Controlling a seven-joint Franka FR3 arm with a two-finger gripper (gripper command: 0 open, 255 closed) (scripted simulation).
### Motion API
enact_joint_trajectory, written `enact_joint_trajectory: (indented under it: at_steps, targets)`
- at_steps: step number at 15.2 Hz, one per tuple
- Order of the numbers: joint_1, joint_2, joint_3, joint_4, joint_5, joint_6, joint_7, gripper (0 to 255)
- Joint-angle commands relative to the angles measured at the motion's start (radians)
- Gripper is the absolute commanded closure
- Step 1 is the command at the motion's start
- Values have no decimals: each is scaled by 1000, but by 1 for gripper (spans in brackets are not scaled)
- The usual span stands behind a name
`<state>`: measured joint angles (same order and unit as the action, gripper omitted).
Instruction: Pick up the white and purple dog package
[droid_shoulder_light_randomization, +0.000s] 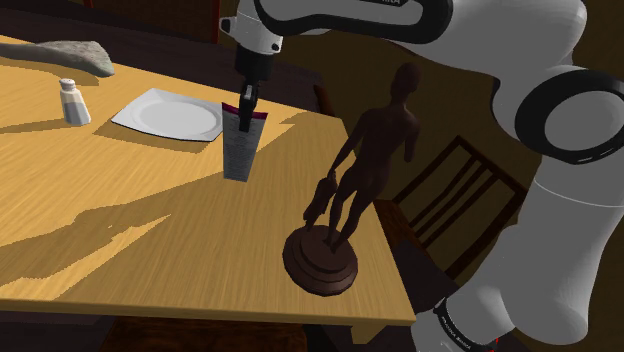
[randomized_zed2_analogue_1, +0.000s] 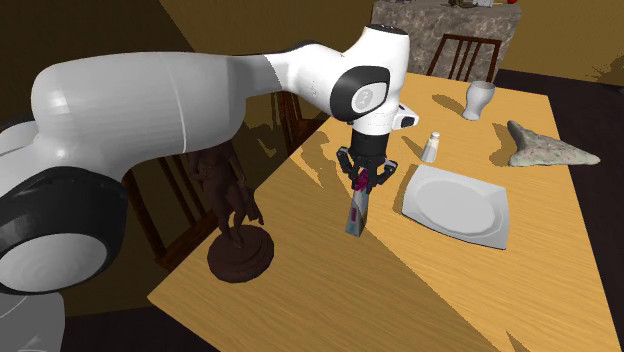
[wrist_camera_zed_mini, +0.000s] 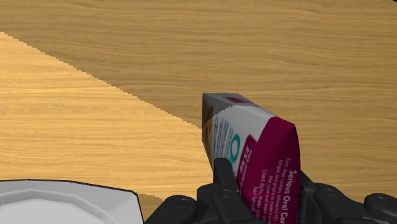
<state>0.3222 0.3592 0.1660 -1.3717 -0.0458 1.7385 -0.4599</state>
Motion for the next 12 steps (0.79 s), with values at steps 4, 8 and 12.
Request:
enact_joint_trajectory:
  at_steps: [4, 8, 12]
  targets:
    - [-1, -1, 0, -4, 0, 1, -1, 255]
    - [2, 6, 0, 60, -1, -56, 0, 255]
    - [6, 18, 1, 133, -3, -116, 0, 255]
